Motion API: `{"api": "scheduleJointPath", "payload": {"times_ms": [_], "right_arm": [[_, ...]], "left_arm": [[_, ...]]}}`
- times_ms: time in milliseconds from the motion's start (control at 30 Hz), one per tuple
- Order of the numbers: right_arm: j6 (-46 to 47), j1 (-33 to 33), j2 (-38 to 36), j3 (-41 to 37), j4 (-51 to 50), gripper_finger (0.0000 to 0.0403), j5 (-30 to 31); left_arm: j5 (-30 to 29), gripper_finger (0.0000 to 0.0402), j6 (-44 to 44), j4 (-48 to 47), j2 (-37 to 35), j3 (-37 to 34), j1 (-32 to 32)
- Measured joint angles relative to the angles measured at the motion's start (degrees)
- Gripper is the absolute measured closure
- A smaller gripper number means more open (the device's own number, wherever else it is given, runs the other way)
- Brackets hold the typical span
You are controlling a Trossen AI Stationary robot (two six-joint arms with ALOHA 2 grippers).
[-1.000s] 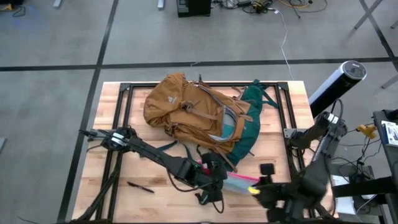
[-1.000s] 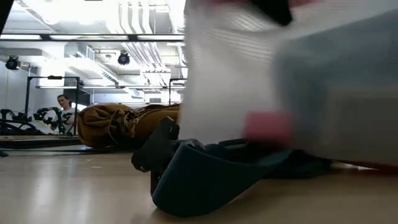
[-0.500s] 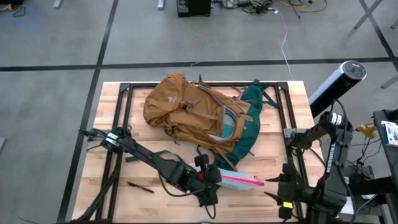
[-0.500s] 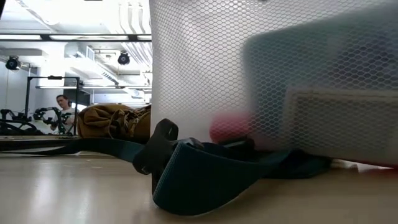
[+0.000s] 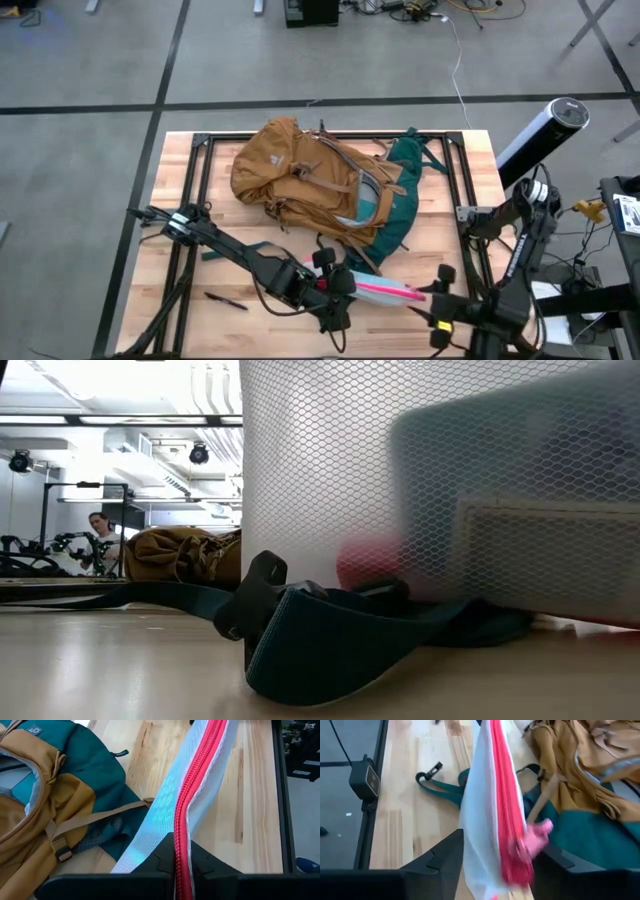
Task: Unpack backpack
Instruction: Open the pink zip bag
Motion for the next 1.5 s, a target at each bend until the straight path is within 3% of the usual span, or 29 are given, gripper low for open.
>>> {"api": "scheduleJointPath", "payload": {"times_ms": [233, 433, 633, 867, 1133, 1500], "right_arm": [[-10.58, -2.61, -0.06, 1.53, 3.04, 0.0388, -2.51], [-15.3, -4.42, -0.13, 1.78, 3.05, 0.04, -4.5], [-18.52, -5.57, -0.13, 1.8, 3.21, 0.0401, -6.94], [-19.5, -5.77, -0.24, 1.8, 3.78, 0.0402, -7.88], [-19.62, -6.48, -0.22, 1.8, 4.59, 0.0403, -8.4], [-19.62, -7.6, -0.15, 1.69, 5.14, 0.0402, -9.75]], "left_arm": [[0.13, 0.0389, 0.82, 0.85, -0.54, 2.52, -0.16], [-0.37, 0.0322, 10.42, 11.26, -1.38, 9.85, 0.08], [3.84, 0.0251, 15.94, 23.96, 1.8, 7.4, 2.41], [10.36, 0.0204, 14.64, 25.15, 5.41, 6.87, 6.05], [15.51, 0.0211, 14.88, 31.44, 10.55, 6.94, 7.08], [15.87, 0.0256, 16.37, 36.54, 12.98, 6.86, 7.96]]}}
